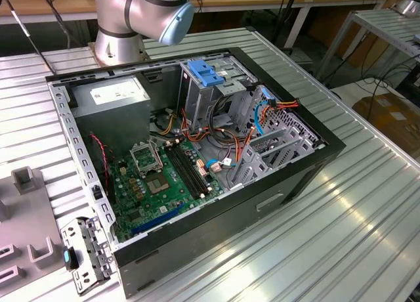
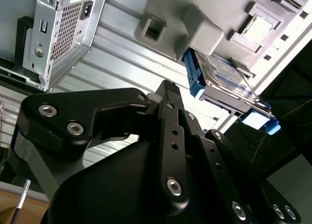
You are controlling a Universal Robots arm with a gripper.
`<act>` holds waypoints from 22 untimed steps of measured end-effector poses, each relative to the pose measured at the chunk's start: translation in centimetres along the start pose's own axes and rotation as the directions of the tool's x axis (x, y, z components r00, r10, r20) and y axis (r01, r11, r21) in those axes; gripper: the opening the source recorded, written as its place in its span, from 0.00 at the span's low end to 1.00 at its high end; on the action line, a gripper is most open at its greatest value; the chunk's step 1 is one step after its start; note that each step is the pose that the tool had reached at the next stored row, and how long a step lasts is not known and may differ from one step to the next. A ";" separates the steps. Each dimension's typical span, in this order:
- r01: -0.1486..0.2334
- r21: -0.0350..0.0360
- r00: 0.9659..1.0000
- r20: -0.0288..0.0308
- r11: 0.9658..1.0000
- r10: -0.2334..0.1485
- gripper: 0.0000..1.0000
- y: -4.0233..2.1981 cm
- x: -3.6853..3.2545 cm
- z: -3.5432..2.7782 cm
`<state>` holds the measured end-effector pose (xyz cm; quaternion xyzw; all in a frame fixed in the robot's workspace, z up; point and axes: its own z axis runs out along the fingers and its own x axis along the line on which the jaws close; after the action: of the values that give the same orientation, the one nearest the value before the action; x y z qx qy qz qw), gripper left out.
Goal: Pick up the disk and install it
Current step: 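Reach for the disk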
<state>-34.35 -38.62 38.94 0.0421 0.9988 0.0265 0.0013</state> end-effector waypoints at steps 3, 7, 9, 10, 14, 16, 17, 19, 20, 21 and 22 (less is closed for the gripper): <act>-0.001 0.000 1.000 0.000 1.000 0.001 0.11 0.06 1.01 0.07; -0.002 -0.001 1.000 -0.001 1.000 0.002 0.11 -0.01 2.78 0.08; -0.002 -0.003 1.000 -0.004 1.000 0.002 0.11 -0.06 3.39 0.08; -0.002 -0.005 1.000 -0.009 1.000 0.002 0.11 -0.09 3.80 0.08; -0.003 -0.009 1.000 -0.026 1.000 0.003 0.11 -0.18 5.12 0.09; -0.003 -0.009 1.000 -0.027 1.000 0.003 0.11 -0.29 6.80 0.08; -0.003 -0.009 1.000 -0.026 1.000 0.003 0.11 -0.32 7.29 0.09; -0.003 -0.009 1.000 -0.026 1.000 0.003 0.11 -0.45 8.75 0.11; -0.003 -0.009 1.000 -0.027 1.000 0.003 0.11 -0.52 9.62 0.13; -0.003 -0.009 1.000 -0.027 1.000 0.003 0.11 -0.55 10.07 0.15; -0.003 -0.009 1.000 -0.026 1.000 0.003 0.11 -0.59 10.55 0.18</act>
<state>-44.91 -38.31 38.72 0.0432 0.9985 0.0316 -0.0118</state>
